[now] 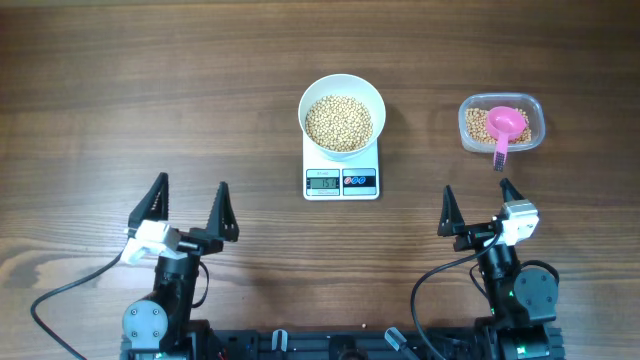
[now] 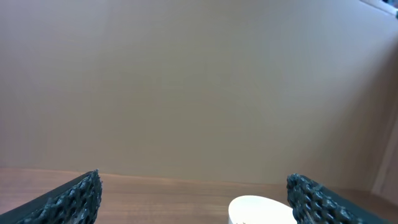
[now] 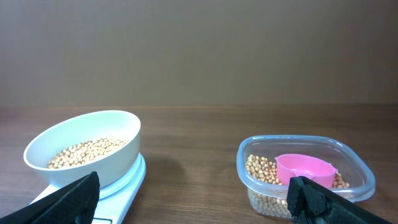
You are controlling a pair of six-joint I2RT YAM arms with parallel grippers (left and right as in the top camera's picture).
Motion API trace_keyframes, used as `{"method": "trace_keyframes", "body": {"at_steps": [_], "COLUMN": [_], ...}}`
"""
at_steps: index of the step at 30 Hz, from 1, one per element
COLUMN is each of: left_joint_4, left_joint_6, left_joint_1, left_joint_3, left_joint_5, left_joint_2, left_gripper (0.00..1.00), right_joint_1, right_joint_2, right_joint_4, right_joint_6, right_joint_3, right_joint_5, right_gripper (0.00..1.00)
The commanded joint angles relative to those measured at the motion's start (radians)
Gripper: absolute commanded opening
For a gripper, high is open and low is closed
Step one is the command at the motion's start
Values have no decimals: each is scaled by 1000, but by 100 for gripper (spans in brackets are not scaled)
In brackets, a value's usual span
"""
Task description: Scoop item into bowl and weigh 150g on scale
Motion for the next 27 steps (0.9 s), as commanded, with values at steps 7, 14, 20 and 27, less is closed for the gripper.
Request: {"method": "trace_keyframes", "body": {"at_steps": [7, 14, 20, 27], "left_joint_4": [-193, -367, -405, -407], "left_joint_6": [-2, -2, -2, -2], "left_joint_1": [5, 5, 3, 3], "left_joint_3": [-6, -6, -6, -6], "left_joint_5": [-61, -61, -61, -86], "left_joint_2": [-14, -14, -24, -24], "left_gripper": [100, 100, 100, 100], "right_joint_1": [4, 4, 4, 4], "right_joint_2": [-14, -14, -14, -14], "right_joint_4": [2, 2, 2, 2], "right_joint_6": [-17, -18, -18, -18], "right_joint_3": [-3, -3, -3, -3], "right_joint_5": [-16, -16, -16, -16], "right_gripper": [100, 100, 100, 100]}}
